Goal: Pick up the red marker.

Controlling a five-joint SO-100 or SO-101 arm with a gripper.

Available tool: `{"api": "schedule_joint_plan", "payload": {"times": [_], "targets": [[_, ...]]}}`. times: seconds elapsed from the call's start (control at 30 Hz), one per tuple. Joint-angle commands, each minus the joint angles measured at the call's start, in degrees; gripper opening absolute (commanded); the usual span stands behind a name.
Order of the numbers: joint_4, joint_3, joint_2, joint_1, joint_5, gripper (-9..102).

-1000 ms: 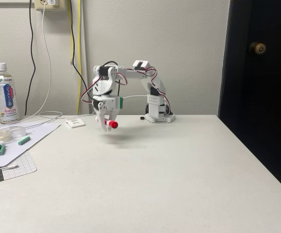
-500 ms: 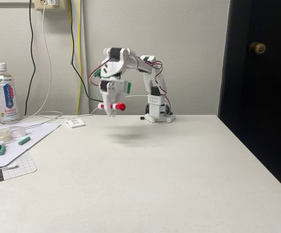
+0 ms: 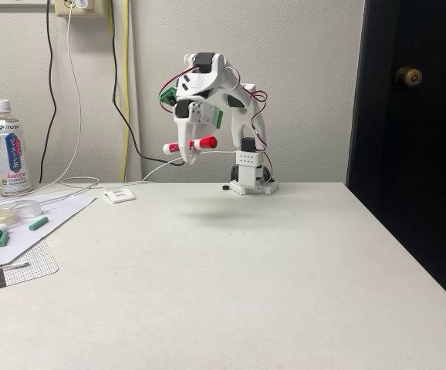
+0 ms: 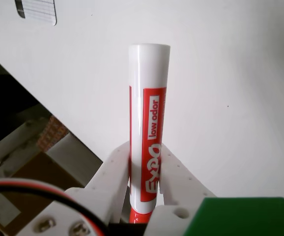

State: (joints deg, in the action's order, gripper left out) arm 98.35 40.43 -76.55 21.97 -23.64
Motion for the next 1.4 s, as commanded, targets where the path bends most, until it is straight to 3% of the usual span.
{"api": "schedule_joint_plan", "payload": {"times": [0.0, 1.37], "targets": [[-0.62, -1.05, -4.75, -1.14, 0.09, 0], [-6.68, -0.53, -24.08, -23.55, 12.48, 0]]}}
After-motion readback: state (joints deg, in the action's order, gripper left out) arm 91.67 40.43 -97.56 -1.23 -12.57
